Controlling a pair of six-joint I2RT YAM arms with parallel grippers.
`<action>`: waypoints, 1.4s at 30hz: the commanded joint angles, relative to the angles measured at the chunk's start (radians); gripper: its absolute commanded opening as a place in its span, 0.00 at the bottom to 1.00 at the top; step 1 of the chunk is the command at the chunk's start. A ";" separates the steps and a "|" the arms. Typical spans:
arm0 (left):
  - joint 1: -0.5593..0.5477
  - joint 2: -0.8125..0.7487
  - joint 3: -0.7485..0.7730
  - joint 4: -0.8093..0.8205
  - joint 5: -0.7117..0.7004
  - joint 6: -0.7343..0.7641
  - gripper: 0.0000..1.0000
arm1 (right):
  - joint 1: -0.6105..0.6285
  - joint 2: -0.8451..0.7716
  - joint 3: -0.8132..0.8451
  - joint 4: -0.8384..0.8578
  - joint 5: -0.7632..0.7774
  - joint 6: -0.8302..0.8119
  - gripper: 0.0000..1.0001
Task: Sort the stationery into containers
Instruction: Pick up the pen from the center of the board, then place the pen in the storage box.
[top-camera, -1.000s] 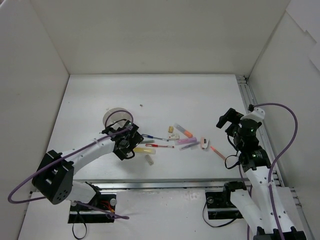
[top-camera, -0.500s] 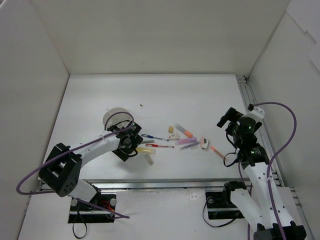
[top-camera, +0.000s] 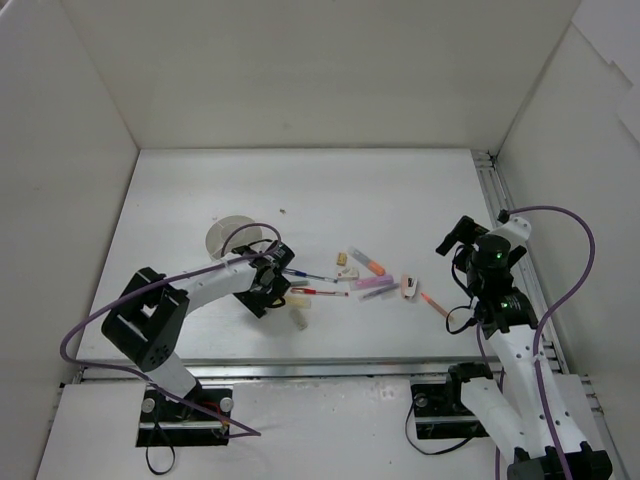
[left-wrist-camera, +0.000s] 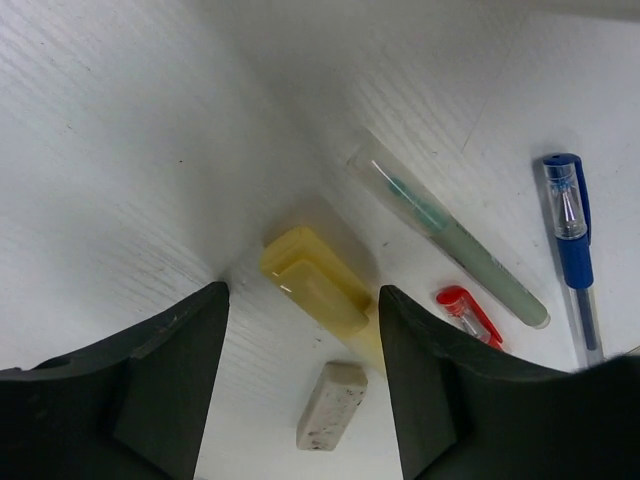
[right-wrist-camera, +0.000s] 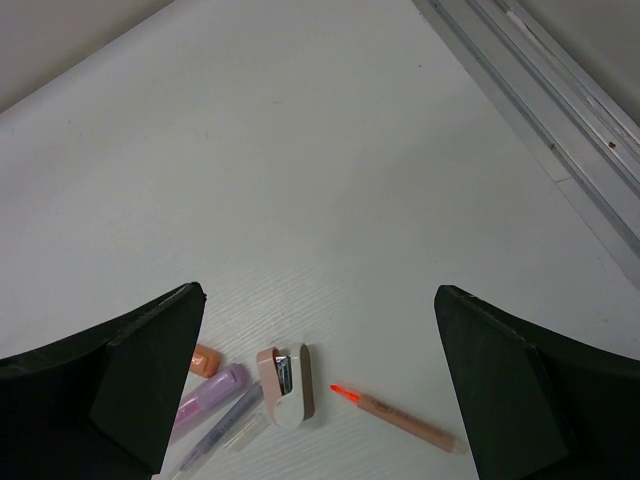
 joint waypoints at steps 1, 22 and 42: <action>-0.008 -0.001 0.047 -0.041 -0.008 0.013 0.56 | 0.005 0.006 0.001 0.049 0.046 0.013 0.98; -0.087 -0.067 0.161 0.026 -0.175 0.233 0.00 | 0.005 -0.020 -0.003 0.049 0.009 -0.004 0.98; 0.003 -0.562 -0.106 0.925 -0.482 1.372 0.00 | 0.006 -0.019 -0.015 0.085 -0.029 -0.044 0.98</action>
